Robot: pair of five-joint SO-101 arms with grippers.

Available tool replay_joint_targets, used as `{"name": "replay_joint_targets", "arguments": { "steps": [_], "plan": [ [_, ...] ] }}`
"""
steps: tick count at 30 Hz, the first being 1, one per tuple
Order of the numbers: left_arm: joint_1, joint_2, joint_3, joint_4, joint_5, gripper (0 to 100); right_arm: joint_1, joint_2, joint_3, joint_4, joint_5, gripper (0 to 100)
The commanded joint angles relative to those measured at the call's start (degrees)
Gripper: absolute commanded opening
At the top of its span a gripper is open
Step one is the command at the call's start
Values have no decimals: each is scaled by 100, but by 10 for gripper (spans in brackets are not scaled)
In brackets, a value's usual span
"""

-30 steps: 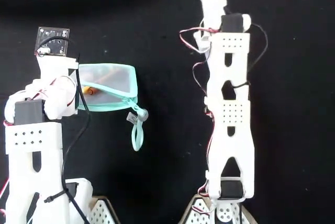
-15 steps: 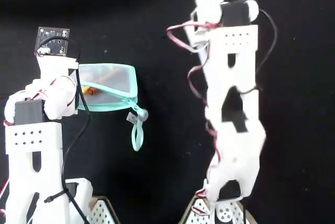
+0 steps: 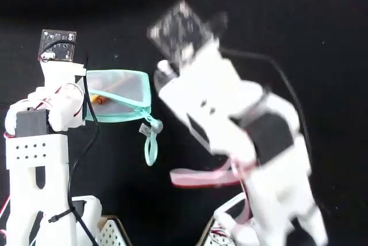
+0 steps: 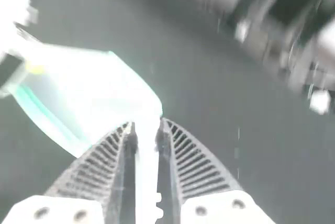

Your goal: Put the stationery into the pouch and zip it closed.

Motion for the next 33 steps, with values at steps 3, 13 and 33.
{"name": "replay_joint_targets", "arguments": {
  "steps": [3, 13, 33],
  "plan": [
    [4, 62, 48, -35, -35, 30, -651, -2123, 2756, -3042, -44, 12],
    [13, 62, 145, -79, -35, 30, -1530, -4224, 5446, -6163, -9, 12],
    [13, 62, 154, -79, -35, 30, -2198, -2571, 6237, -7596, 1433, 12]
  ]
}}
